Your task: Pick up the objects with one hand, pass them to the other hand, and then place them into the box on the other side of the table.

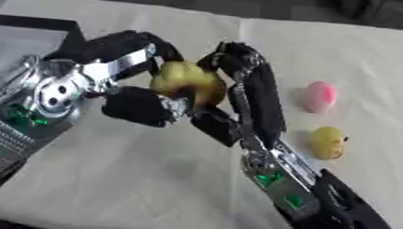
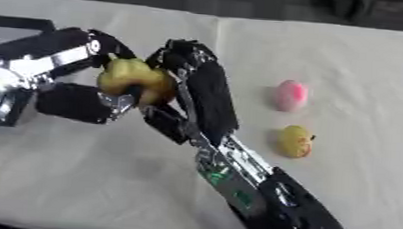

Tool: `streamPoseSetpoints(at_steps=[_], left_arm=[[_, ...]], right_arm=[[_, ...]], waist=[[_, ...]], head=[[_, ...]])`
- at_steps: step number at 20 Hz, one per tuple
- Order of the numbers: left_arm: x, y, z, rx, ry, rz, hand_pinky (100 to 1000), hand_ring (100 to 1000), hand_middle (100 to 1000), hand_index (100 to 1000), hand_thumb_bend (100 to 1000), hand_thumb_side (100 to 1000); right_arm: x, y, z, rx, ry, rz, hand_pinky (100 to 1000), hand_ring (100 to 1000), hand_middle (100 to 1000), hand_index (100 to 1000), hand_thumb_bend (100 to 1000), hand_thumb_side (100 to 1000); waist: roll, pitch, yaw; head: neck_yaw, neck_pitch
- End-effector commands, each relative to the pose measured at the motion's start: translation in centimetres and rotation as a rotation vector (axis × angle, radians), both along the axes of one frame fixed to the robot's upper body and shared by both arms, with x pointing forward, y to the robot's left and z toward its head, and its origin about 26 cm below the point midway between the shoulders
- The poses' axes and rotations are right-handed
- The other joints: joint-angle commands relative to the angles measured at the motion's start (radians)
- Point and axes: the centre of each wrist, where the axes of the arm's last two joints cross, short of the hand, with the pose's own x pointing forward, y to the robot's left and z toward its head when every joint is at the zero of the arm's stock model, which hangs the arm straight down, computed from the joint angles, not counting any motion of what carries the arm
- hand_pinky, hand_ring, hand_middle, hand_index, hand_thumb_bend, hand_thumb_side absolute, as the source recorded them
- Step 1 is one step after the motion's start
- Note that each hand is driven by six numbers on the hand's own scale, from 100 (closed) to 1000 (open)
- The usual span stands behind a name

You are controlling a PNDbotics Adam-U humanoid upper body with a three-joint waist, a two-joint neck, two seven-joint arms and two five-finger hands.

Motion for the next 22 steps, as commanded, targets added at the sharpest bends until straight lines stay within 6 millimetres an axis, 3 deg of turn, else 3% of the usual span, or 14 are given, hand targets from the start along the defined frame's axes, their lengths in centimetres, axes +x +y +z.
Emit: streamPoseSetpoints(at_steps=[1, 6, 8, 10, 12, 15, 18, 19, 21, 22], left_arm=[[0.4, 0.4, 0.6, 0.036, 0.252, 0.116, 820, 680, 686, 770, 100, 552], [0.4, 0.2, 0.4, -0.011, 0.282, 0.093, 758, 512, 501, 602, 100, 476], [0.5, 0.2, 0.4, -0.041, 0.277, 0.095, 733, 453, 430, 512, 100, 343], [0.5, 0.2, 0.4, -0.079, 0.265, 0.099, 721, 424, 396, 474, 100, 286], [0.5, 0.2, 0.2, -0.101, 0.268, 0.101, 701, 389, 354, 424, 100, 174], [0.5, 0.2, -0.1, -0.121, 0.272, 0.103, 684, 368, 327, 398, 100, 152], [0.5, 0.2, -0.3, -0.129, 0.261, 0.111, 658, 346, 305, 374, 100, 100], [0.4, 0.2, -0.3, -0.13, 0.254, 0.113, 651, 339, 298, 367, 100, 100], [0.5, 0.3, -0.4, -0.131, 0.24, 0.124, 633, 325, 285, 353, 100, 100], [0.5, 0.3, -0.4, -0.132, 0.228, 0.13, 628, 320, 281, 349, 100, 100]], right_arm=[[-0.4, 0.0, 1.1, 0.007, -0.047, 0.013, 603, 471, 337, 334, 262, 100], [-0.4, 0.0, 1.0, 0.0, -0.052, 0.015, 603, 471, 338, 337, 264, 100], [-0.3, 0.0, 0.9, -0.006, -0.052, 0.015, 604, 471, 340, 343, 267, 100], [-0.3, 0.0, 0.9, -0.01, -0.052, 0.013, 605, 474, 344, 349, 267, 100], [-0.3, -0.1, 0.8, -0.02, -0.05, 0.01, 613, 488, 377, 391, 246, 100], [-0.1, -0.1, 0.4, -0.068, -0.027, 0.004, 630, 531, 443, 473, 212, 100], [0.2, -0.3, -0.1, -0.135, 0.028, -0.026, 653, 597, 525, 571, 475, 100], [0.3, -0.3, -0.1, -0.15, 0.048, -0.042, 660, 617, 544, 591, 487, 100], [0.4, -0.4, -0.2, -0.167, 0.082, -0.08, 667, 643, 567, 615, 380, 105], [0.4, -0.5, -0.2, -0.175, 0.093, -0.097, 671, 654, 577, 625, 341, 154]], waist=[[0.003, -0.014, 0.0], [0.002, -0.013, 0.001], [0.001, -0.013, 0.0], [0.001, -0.013, 0.0], [0.001, -0.013, -0.001], [0.001, -0.014, -0.002], [0.0, -0.015, -0.004], [0.0, -0.015, -0.004], [-0.001, -0.016, -0.003], [-0.001, -0.016, -0.003]], head=[[0.0, -0.012], [0.001, -0.011], [0.002, -0.01], [0.002, -0.009], [0.002, -0.008], [0.004, -0.008], [0.007, -0.008], [0.008, -0.009], [0.009, -0.009], [0.009, -0.009]])
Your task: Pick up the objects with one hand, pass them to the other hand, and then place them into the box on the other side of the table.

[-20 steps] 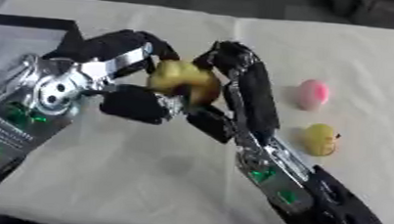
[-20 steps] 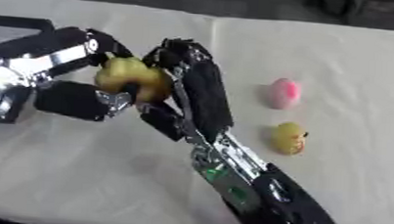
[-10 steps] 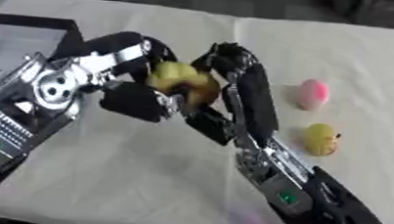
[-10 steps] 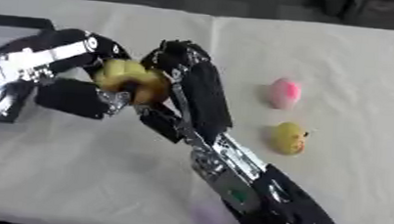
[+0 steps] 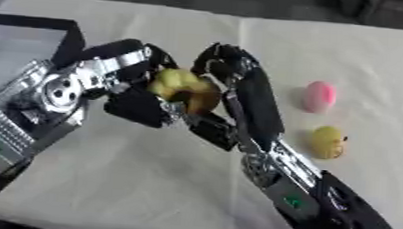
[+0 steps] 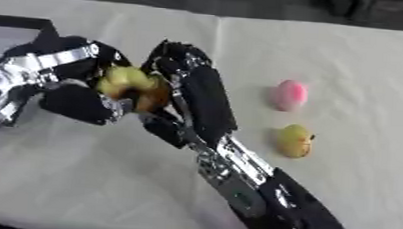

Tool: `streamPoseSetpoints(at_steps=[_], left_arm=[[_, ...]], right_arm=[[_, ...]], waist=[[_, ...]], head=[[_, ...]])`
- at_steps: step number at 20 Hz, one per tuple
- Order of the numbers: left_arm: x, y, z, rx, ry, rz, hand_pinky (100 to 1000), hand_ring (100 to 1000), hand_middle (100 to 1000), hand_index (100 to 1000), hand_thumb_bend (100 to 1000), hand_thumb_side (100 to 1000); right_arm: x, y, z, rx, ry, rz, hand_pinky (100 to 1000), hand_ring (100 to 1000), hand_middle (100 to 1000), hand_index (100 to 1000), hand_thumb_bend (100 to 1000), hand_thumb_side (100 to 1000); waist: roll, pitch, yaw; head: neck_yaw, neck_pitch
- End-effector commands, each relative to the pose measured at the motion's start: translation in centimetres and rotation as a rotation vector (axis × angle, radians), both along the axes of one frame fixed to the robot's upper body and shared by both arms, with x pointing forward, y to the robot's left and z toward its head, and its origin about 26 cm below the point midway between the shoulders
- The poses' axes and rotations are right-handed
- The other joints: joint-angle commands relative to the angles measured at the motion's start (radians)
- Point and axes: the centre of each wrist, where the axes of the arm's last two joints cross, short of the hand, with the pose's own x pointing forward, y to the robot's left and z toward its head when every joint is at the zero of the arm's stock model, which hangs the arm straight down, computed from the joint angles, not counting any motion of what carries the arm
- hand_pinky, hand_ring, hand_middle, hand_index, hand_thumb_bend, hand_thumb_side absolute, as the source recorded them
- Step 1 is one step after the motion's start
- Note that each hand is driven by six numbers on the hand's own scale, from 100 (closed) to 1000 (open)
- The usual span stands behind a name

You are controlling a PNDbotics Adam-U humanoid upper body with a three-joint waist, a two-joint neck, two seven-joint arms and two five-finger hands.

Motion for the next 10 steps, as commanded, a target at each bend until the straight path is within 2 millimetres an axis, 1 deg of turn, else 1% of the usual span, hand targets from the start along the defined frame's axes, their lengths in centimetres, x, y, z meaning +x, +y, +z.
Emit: streamPoseSetpoints(at_steps=[1, 3, 5, 8, 9, 10], left_arm=[[-0.14, 0.45, 0.69, 0.013, -0.025, 0.026, 625, 316, 277, 345, 100, 100], [-0.22, 0.54, 0.8, 0.014, -0.047, 0.035, 615, 308, 269, 335, 100, 100], [-0.32, 0.65, 0.92, 0.015, -0.074, 0.047, 598, 294, 255, 321, 100, 100], [-0.57, 0.86, 1.14, 0.02, -0.117, 0.062, 584, 280, 241, 307, 100, 100], [-0.65, 0.96, 1.24, 0.02, -0.135, 0.069, 581, 278, 239, 304, 100, 100], [-0.72, 1.04, 1.31, 0.02, -0.147, 0.074, 581, 278, 239, 304, 100, 100]], right_arm=[[0.19, -0.42, 0.34, -0.042, 0.02, -0.06, 675, 664, 585, 634, 312, 187], [0.16, -0.41, 0.22, -0.066, 0.039, -0.081, 679, 678, 600, 651, 255, 255], [0.12, -0.43, 0.24, -0.08, 0.049, -0.096, 682, 691, 612, 665, 196, 348], [0.13, -0.54, 0.23, -0.092, 0.062, -0.119, 691, 712, 637, 696, 138, 467], [0.15, -0.57, 0.19, -0.098, 0.069, -0.127, 691, 718, 644, 707, 127, 497], [0.16, -0.57, 0.18, -0.103, 0.074, -0.133, 691, 718, 644, 707, 127, 497]], waist=[[0.002, -0.017, 0.0], [0.002, -0.018, 0.0], [0.002, -0.018, 0.0], [0.002, -0.019, 0.001], [0.002, -0.019, 0.002], [0.002, -0.019, 0.003]], head=[[0.004, -0.009], [0.005, -0.01], [0.006, -0.011], [0.009, -0.011], [0.01, -0.011], [0.01, -0.012]])
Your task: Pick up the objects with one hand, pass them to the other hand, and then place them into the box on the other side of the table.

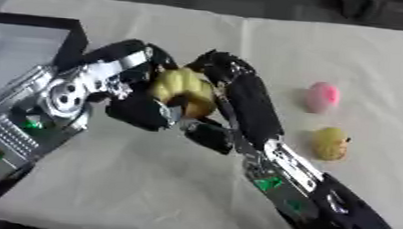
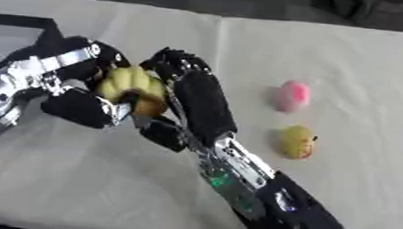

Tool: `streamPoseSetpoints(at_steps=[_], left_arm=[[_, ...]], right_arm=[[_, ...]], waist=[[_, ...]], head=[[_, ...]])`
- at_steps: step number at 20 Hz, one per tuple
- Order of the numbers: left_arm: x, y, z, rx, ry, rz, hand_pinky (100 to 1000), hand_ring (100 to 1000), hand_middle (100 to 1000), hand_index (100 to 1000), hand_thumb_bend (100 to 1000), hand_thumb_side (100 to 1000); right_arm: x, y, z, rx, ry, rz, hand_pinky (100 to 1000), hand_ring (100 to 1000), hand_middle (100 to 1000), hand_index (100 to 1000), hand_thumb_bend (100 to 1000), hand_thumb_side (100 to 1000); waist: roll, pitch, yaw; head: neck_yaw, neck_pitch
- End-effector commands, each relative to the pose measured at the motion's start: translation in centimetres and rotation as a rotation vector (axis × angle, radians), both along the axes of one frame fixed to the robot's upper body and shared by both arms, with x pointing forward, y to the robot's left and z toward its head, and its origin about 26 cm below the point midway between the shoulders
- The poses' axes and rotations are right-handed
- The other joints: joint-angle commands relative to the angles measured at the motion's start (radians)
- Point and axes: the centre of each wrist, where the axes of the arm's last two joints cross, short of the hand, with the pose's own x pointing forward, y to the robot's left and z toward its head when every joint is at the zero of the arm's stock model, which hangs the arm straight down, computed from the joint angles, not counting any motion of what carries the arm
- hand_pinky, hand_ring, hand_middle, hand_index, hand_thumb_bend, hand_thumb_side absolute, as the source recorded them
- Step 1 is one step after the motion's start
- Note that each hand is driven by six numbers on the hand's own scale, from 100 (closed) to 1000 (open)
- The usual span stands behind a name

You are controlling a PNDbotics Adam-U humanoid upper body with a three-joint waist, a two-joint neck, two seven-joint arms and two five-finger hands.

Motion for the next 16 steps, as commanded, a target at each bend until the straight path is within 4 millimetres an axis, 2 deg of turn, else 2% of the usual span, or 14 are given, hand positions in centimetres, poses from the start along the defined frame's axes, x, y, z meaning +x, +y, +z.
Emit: streamPoseSetpoints(at_steps=[1, 8, 16], left_arm=[[0.1, 1.2, 1.0, 0.016, -0.064, 0.06, 570, 268, 229, 294, 100, 100], [1.1, 2.7, 0.5, 0.031, -0.098, 0.149, 554, 257, 215, 282, 100, 100], [2.4, 8.6, 0.8, 0.059, -0.125, 0.337, 564, 263, 220, 289, 100, 100]], right_arm=[[0.2, -0.6, 0.6, -0.024, -0.011, -0.036, 694, 730, 659, 731, 116, 552], [0.1, -0.8, 0.5, -0.056, 0.006, -0.063, 700, 745, 680, 778, 110, 625], [0.0, -1.3, 0.8, -0.067, 0.011, -0.075, 703, 752, 689, 790, 100, 639]], waist=[[0.004, -0.02, 0.002], [0.003, -0.019, 0.002], [0.006, -0.015, -0.004]], head=[[0.004, -0.012], [0.009, -0.014], [0.012, -0.015]])
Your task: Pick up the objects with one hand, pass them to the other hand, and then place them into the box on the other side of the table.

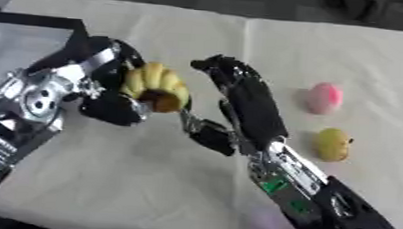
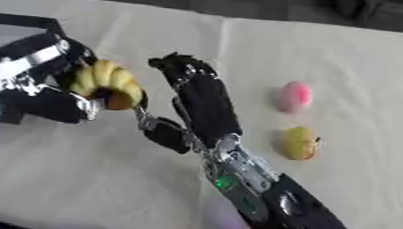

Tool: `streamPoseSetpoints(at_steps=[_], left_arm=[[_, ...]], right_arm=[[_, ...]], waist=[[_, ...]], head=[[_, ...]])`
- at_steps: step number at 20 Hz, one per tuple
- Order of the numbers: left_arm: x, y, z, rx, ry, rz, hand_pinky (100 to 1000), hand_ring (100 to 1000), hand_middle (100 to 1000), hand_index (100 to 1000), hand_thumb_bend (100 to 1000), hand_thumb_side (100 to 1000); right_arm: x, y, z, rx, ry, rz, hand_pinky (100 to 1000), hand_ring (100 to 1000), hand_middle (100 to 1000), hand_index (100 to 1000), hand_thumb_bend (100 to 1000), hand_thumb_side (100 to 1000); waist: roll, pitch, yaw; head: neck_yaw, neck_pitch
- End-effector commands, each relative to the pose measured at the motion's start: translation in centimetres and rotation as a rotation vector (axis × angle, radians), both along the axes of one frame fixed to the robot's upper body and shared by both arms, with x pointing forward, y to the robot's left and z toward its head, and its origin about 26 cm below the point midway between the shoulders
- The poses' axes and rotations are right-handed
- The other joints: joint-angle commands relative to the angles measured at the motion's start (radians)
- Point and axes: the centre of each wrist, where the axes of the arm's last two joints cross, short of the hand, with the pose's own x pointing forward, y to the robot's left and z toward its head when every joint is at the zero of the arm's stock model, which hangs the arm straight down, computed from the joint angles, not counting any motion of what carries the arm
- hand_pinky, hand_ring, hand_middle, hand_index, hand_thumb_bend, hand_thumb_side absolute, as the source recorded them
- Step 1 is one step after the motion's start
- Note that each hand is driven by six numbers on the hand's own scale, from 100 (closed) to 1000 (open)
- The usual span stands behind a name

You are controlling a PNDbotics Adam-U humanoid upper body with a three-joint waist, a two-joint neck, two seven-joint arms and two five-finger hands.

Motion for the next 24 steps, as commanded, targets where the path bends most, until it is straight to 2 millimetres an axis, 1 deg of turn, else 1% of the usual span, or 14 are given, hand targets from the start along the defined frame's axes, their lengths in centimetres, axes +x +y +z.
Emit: streamPoseSetpoints(at_steps=[1, 5, 7, 11, 15, 20, 23, 24], left_arm=[[0.5, 3.4, 1.8, 0.0, -0.055, 0.116, 571, 263, 222, 291, 100, 100], [1.1, 6.3, 2.7, -0.037, -0.095, 0.214, 578, 262, 224, 295, 100, 100], [1.6, 7.9, 2.8, -0.058, -0.119, 0.266, 579, 259, 225, 296, 100, 100], [2.2, 10.2, 2.7, -0.094, -0.157, 0.331, 581, 258, 226, 299, 100, 100], [2.9, 12.1, 2.1, -0.105, -0.186, 0.41, 580, 262, 229, 303, 100, 100], [4.7, 14.7, 1.1, -0.1, -0.242, 0.528, 582, 269, 237, 311, 100, 100], [5.8, 15.8, 0.4, -0.091, -0.271, 0.572, 592, 290, 257, 334, 100, 100], [6.2, 16.1, 0.2, -0.085, -0.279, 0.585, 601, 313, 284, 364, 100, 100]], right_arm=[[-0.2, -0.4, 1.1, -0.003, -0.036, 0.001, 703, 751, 687, 788, 100, 629], [-0.4, -0.6, 1.8, -0.003, -0.047, 0.015, 706, 751, 688, 789, 100, 612], [-0.7, -0.8, 2.5, 0.002, -0.064, 0.025, 707, 750, 686, 787, 101, 605], [-1.5, -1.2, 4.1, 0.016, -0.1, 0.044, 707, 747, 683, 784, 101, 598], [-2.2, -1.6, 5.4, 0.028, -0.134, 0.057, 708, 745, 680, 782, 104, 587], [-2.1, -2.0, 6.0, 0.039, -0.17, 0.067, 710, 745, 679, 780, 105, 581], [-2.0, -2.1, 6.2, 0.047, -0.188, 0.07, 711, 745, 679, 780, 106, 578], [-2.0, -2.2, 6.2, 0.049, -0.192, 0.071, 711, 745, 679, 781, 108, 576]], waist=[[0.003, -0.014, -0.003], [-0.002, -0.013, -0.009], [-0.008, -0.011, -0.016], [-0.02, -0.006, -0.031], [-0.029, 0.001, -0.044], [-0.042, 0.01, -0.061], [-0.048, 0.013, -0.068], [-0.049, 0.014, -0.07]], head=[[0.007, -0.015], [0.034, -0.02], [0.055, -0.031], [0.089, -0.053], [0.131, -0.068], [0.195, -0.085], [0.218, -0.088], [0.223, -0.088]])
